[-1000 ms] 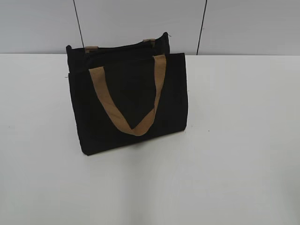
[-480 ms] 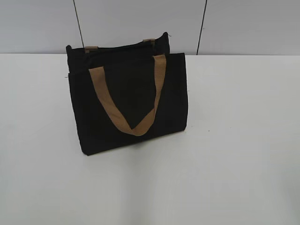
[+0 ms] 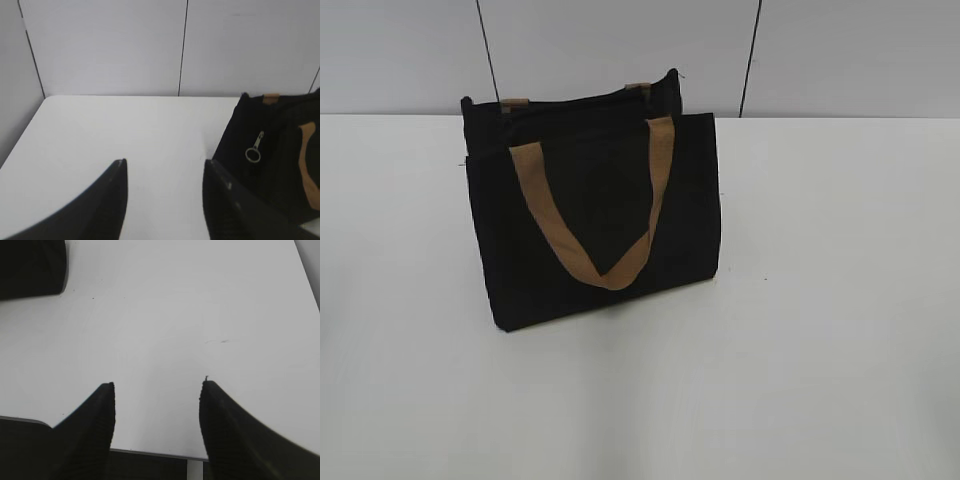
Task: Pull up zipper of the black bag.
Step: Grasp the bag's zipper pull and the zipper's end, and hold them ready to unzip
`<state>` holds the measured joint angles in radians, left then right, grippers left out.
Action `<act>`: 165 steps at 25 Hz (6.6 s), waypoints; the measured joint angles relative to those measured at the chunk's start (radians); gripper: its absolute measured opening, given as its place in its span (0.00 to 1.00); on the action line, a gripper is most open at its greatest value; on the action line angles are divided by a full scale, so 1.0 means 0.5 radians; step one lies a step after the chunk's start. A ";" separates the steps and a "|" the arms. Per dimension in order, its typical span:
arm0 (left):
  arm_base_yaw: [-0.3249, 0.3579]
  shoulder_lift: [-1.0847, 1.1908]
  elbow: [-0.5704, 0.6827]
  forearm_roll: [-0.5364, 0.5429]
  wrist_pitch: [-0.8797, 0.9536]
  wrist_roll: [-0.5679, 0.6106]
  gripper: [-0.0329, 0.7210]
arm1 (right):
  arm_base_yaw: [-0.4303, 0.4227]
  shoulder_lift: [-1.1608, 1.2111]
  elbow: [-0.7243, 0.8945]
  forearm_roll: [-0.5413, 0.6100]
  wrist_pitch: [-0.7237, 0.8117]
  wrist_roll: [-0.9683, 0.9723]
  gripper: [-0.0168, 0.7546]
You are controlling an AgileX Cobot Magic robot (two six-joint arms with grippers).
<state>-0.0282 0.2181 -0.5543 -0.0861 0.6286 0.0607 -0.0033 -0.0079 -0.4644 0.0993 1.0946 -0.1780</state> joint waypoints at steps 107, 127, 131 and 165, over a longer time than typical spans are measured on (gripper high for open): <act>-0.084 2.276 -0.357 2.755 -2.777 -1.912 0.08 | 0.000 0.000 0.000 0.002 -0.002 0.000 0.56; -0.084 2.261 -0.357 2.539 -2.790 -1.977 0.07 | 0.000 0.000 0.000 0.002 -0.002 0.000 0.56; -0.084 2.261 -0.357 2.524 -2.801 -1.977 0.07 | 0.000 0.000 0.000 0.004 -0.002 -0.003 0.56; -0.086 2.261 -0.357 2.541 -2.801 -1.977 0.07 | 0.271 2.631 -1.111 1.915 -0.668 -2.327 0.56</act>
<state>-0.0711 1.3487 -0.7329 1.1842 -0.7720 -0.9276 0.1321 1.3075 -1.0198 1.0567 0.7605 -1.3416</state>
